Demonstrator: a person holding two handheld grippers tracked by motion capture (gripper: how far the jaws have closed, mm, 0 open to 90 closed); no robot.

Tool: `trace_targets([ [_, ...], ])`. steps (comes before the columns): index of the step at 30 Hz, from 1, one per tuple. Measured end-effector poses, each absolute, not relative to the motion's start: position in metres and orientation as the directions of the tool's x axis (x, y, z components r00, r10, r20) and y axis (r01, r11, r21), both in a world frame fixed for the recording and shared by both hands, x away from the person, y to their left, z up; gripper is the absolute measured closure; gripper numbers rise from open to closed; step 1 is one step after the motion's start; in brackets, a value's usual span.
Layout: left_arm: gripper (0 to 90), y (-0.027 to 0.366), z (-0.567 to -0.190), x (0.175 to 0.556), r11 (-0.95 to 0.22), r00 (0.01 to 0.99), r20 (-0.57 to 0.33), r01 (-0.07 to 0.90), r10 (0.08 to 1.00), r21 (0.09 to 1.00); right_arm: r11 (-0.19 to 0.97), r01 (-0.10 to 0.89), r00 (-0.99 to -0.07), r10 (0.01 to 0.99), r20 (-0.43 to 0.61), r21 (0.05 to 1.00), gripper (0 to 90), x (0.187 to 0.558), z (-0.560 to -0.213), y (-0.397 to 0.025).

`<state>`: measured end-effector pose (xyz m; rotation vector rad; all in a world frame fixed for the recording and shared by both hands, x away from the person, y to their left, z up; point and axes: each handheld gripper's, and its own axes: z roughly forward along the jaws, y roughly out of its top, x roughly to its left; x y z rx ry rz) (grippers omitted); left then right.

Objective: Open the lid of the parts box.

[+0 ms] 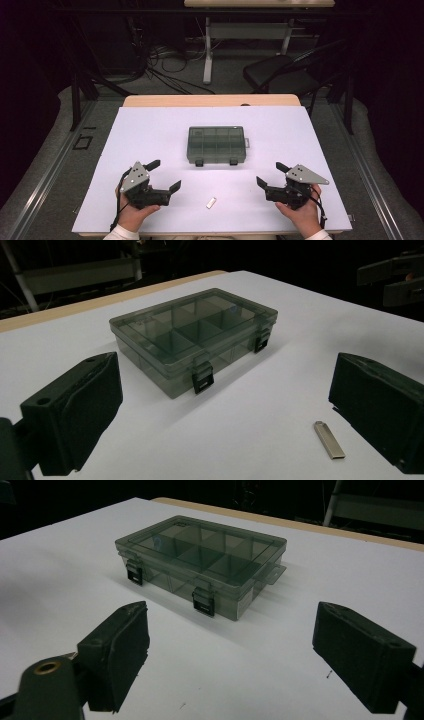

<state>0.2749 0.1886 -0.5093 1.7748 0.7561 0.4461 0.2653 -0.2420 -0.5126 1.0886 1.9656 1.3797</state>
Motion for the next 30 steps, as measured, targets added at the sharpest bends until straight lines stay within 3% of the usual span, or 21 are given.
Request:
trace_targets([
  [11,1.4,0.187,-0.509,0.282,-0.206,0.725,-0.081,0.299,0.684,0.932,0.183,0.326,-0.576,0.817,0.042,0.927,14.5,0.264,-0.513,-0.237],
  [18,10.7,0.19,-0.504,0.281,-0.178,0.712,-0.124,0.334,0.691,0.926,0.175,0.387,-0.554,0.829,0.077,0.905,15.5,0.273,-0.518,-0.237],
  [26,18.9,0.195,-0.499,0.282,-0.159,0.705,-0.139,0.34,0.696,0.927,0.241,0.383,-0.558,0.83,0.015,0.892,29.0,0.272,-0.516,-0.233],
  [30,21.4,0.198,-0.497,0.283,-0.168,0.685,-0.142,0.365,0.715,0.916,0.219,0.424,-0.548,0.835,0.056,0.879,36.2,0.277,-0.516,-0.24],
])
